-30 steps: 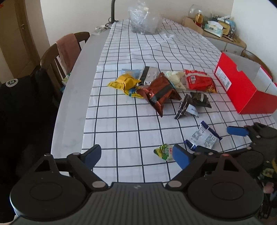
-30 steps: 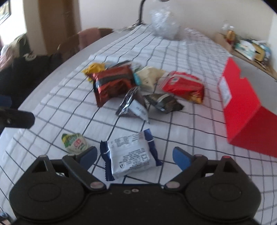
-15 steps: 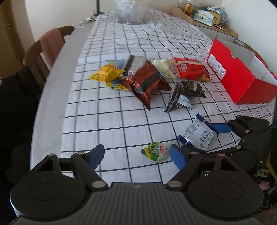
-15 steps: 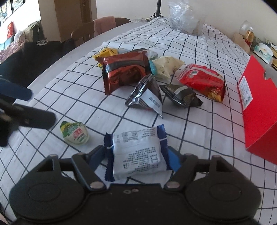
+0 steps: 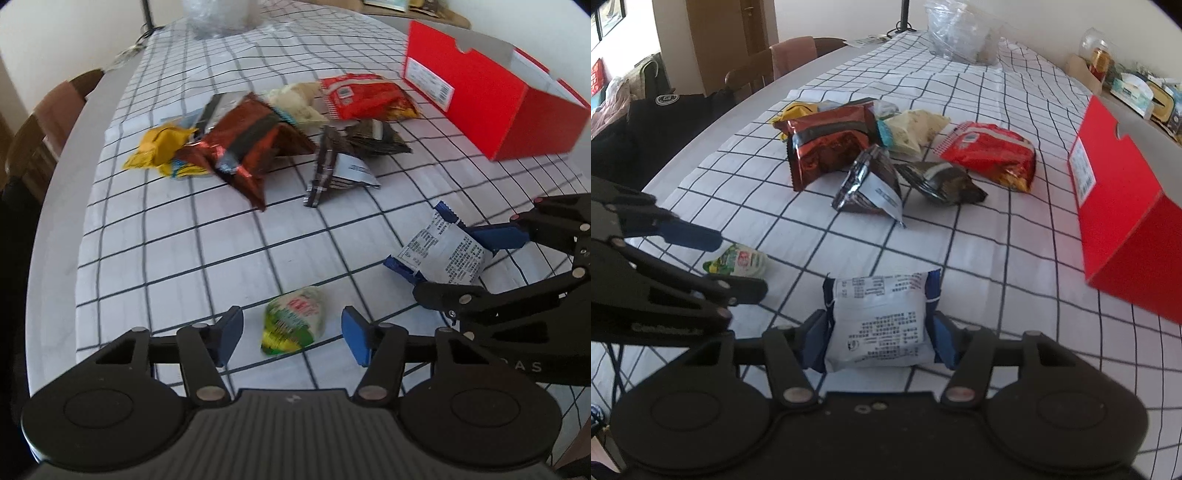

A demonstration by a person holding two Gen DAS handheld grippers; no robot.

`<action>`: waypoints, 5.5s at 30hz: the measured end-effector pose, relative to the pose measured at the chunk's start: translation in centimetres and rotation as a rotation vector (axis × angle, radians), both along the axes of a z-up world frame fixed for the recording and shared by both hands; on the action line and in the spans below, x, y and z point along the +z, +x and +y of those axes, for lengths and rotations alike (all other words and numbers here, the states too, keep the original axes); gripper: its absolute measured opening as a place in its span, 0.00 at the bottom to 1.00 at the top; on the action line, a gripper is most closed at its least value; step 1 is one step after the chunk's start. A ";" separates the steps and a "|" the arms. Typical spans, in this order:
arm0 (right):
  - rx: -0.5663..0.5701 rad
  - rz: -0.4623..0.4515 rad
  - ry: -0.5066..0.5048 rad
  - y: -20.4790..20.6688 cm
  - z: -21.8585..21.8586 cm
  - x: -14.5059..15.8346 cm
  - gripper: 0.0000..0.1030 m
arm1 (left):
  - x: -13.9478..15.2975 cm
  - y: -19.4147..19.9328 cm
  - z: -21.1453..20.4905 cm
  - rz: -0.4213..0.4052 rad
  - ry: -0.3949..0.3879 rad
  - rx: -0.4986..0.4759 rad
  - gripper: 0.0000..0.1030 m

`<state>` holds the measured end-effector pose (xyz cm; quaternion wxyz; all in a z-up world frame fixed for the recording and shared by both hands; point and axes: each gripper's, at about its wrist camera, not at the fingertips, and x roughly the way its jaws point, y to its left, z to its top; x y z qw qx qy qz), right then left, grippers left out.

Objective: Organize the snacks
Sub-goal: 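Grasp the green yogurt cup with the left tool while the right tool grasps the white-blue biscuit pack, then carry both snacks into the red box and open both tools, then return both tools to the snack pile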

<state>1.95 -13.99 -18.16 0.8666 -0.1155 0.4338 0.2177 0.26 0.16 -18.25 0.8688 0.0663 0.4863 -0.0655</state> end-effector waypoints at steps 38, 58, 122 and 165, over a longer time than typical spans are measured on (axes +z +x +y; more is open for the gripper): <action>-0.056 -0.214 0.090 2.1 -11.3 14.0 0.56 | 15.3 4.1 -8.1 -0.178 -0.108 0.036 0.30; -0.201 -0.180 0.057 12.9 -26.2 13.3 0.56 | 15.3 17.3 -25.7 -0.128 -0.099 -0.060 0.30; -0.148 -0.169 0.114 12.0 -28.1 15.1 0.85 | 16.3 16.5 -26.3 -0.173 -0.116 -0.049 0.56; -0.089 -0.098 0.202 7.0 -5.1 12.2 1.00 | 13.9 6.3 1.8 -0.280 -0.113 -0.043 0.89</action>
